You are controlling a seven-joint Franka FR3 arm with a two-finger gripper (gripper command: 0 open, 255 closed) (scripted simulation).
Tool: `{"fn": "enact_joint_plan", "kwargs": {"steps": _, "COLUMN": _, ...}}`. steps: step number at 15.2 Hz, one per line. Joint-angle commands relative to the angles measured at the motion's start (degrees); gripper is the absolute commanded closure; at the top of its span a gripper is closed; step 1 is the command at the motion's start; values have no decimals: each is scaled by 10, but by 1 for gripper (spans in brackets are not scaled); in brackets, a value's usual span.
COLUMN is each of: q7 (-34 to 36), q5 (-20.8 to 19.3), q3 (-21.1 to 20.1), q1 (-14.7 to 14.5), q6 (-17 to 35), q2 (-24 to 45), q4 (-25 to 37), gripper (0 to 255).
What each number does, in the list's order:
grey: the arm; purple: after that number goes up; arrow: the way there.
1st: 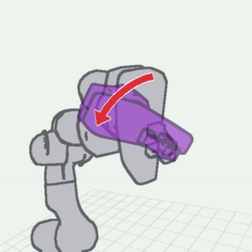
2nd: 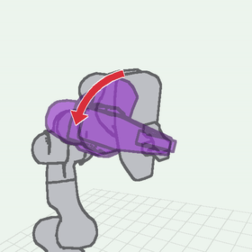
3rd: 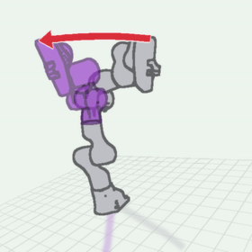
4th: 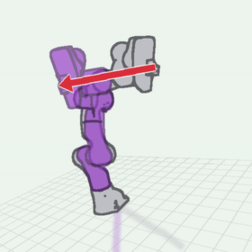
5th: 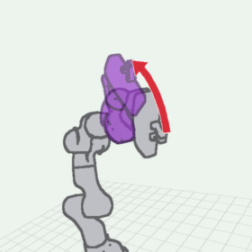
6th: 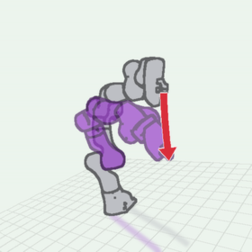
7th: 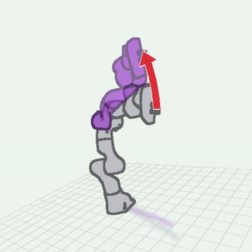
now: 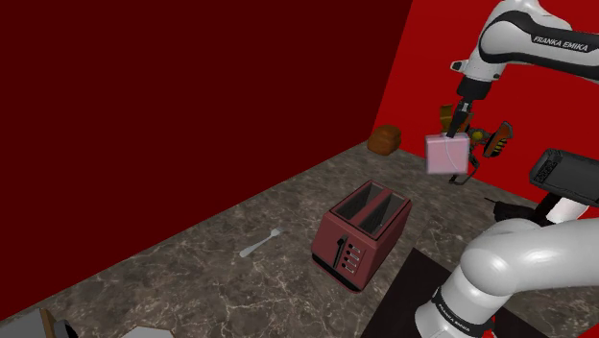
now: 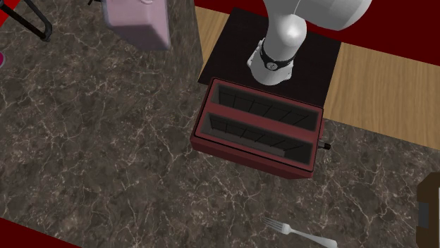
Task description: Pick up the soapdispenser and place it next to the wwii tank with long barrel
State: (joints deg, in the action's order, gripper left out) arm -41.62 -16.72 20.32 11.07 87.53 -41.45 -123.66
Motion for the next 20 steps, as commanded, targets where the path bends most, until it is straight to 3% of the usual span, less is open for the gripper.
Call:
{"fn": "enact_joint_plan", "kwargs": {"steps": 1, "q7": -24, "q5": -15, "q3": 18, "q1": 10, "q6": -2, "q2": -17, "q4": -9, "gripper": 255}}
{"fn": "enact_joint_plan", "kwargs": {"steps": 12, "q7": -161, "q5": -106, "q3": 141, "q1": 56, "q6": 5, "q2": -66, "q4": -21, "gripper": 255}}
{"fn": "enact_joint_plan", "kwargs": {"steps": 20, "q7": -266, "q5": -165, "q3": 249, "q1": 64, "q6": 22, "q2": -61, "q4": 17, "gripper": 255}}
